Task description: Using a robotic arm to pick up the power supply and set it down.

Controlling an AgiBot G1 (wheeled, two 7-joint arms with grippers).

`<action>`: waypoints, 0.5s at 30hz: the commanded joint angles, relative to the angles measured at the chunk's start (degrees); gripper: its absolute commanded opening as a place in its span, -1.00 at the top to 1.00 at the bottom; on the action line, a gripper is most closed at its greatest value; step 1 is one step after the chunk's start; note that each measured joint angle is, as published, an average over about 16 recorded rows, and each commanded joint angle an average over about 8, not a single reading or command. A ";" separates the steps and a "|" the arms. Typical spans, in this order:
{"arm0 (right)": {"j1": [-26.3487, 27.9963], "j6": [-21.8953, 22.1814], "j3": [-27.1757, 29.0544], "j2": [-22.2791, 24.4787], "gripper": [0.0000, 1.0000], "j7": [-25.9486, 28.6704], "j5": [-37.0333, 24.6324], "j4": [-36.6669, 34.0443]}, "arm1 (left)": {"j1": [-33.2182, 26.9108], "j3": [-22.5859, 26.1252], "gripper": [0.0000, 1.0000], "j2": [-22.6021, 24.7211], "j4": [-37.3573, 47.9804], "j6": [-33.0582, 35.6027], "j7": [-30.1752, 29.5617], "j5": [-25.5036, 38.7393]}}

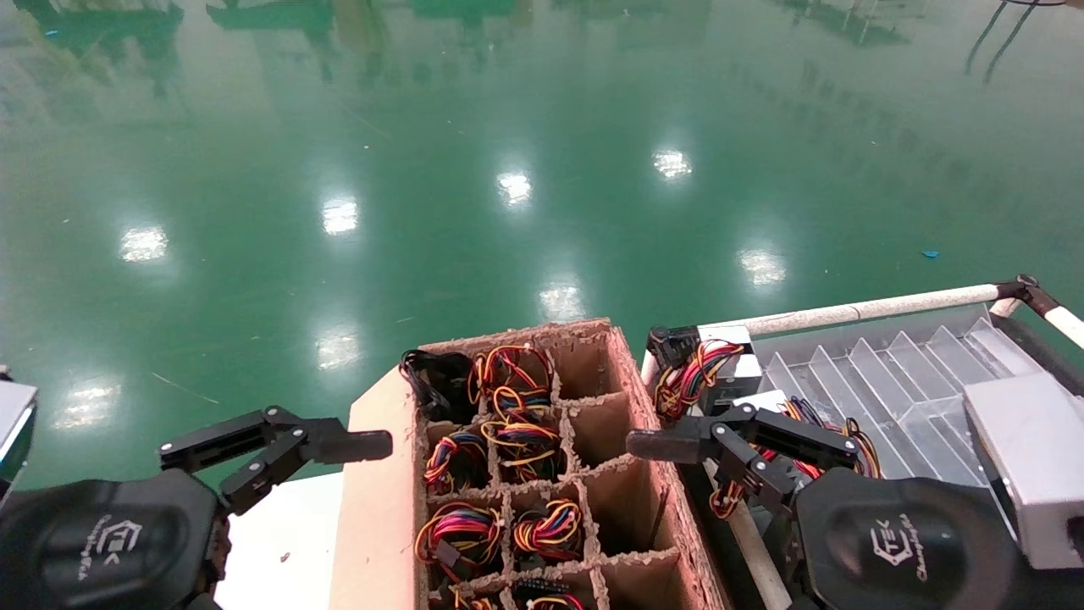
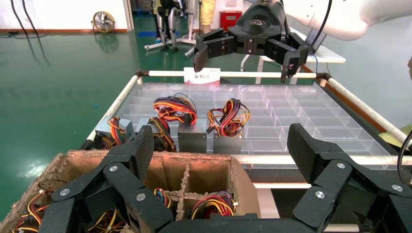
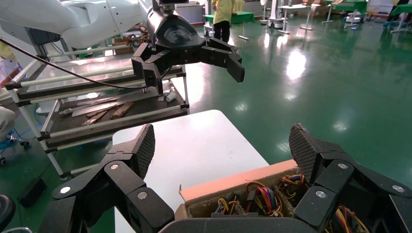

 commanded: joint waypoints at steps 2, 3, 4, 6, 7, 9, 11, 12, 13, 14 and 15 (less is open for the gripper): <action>0.00 0.00 0.00 0.00 -1.00 0.00 0.00 0.00 | 0.00 0.00 -1.00 0.00 0.00 0.00 0.00 0.00; 0.00 0.00 0.00 0.00 -1.00 0.00 0.00 0.00 | 0.00 0.00 -0.84 0.00 0.00 0.00 0.00 0.00; 0.00 0.00 0.00 0.00 -1.00 0.00 0.00 0.00 | 0.00 0.00 -0.61 0.00 0.00 0.00 0.00 0.00; 0.00 0.00 0.00 0.00 -1.00 0.00 0.00 0.00 | 0.00 0.00 -0.11 0.00 0.00 0.00 0.00 0.00; 0.00 0.00 0.00 0.00 -1.00 0.00 0.00 0.00 | 0.00 0.00 0.14 0.00 0.00 0.00 0.00 0.00; 0.00 0.00 0.00 0.00 -1.00 0.00 0.00 0.00 | 0.00 0.00 0.64 0.00 0.00 0.00 0.00 0.00; 0.00 0.00 0.00 0.00 -1.00 0.00 0.00 0.00 | 0.00 0.00 1.00 0.00 0.00 0.00 0.00 0.00; 0.00 0.00 0.00 0.00 -1.00 0.00 0.00 0.00 | 0.00 0.00 1.00 0.00 0.00 0.00 0.00 0.00; 0.00 0.00 0.00 0.00 -1.00 0.00 0.00 0.00 | 0.00 0.00 1.00 0.00 0.00 0.00 0.00 0.00; 0.00 0.00 0.00 0.00 -1.00 0.00 0.00 0.00 | 0.00 0.00 1.00 0.00 0.00 0.00 0.00 0.00; 0.00 0.00 0.00 0.00 -1.00 0.00 0.00 0.00 | 0.00 0.00 1.00 0.00 0.00 0.00 0.00 0.00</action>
